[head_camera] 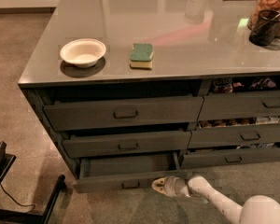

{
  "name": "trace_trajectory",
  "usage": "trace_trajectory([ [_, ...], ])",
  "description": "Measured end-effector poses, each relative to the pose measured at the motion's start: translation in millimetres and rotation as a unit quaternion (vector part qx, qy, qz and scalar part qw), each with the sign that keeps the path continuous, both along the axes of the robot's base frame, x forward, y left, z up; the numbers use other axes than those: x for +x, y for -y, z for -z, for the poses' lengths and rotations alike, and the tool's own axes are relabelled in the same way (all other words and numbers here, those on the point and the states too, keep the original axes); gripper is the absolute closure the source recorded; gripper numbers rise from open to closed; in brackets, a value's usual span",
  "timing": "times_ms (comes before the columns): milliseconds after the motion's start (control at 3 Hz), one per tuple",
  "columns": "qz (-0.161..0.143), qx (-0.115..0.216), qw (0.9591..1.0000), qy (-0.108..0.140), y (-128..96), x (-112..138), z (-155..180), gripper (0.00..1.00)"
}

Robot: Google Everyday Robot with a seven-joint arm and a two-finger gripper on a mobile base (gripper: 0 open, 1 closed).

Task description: Close bottom drawer

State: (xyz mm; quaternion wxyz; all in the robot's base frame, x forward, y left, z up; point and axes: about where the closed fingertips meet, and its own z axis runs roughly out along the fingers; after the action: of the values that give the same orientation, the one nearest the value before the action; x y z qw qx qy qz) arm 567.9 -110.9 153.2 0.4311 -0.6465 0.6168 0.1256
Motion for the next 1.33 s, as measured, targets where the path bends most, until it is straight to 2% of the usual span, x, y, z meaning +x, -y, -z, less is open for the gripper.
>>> trace_trajectory([
  [1000,-0.004,-0.013,0.9998,0.011,-10.6,49.8,7.2,1.0],
  [1333,0.002,-0.041,0.999,0.018,-13.7,67.3,5.8,1.0],
])
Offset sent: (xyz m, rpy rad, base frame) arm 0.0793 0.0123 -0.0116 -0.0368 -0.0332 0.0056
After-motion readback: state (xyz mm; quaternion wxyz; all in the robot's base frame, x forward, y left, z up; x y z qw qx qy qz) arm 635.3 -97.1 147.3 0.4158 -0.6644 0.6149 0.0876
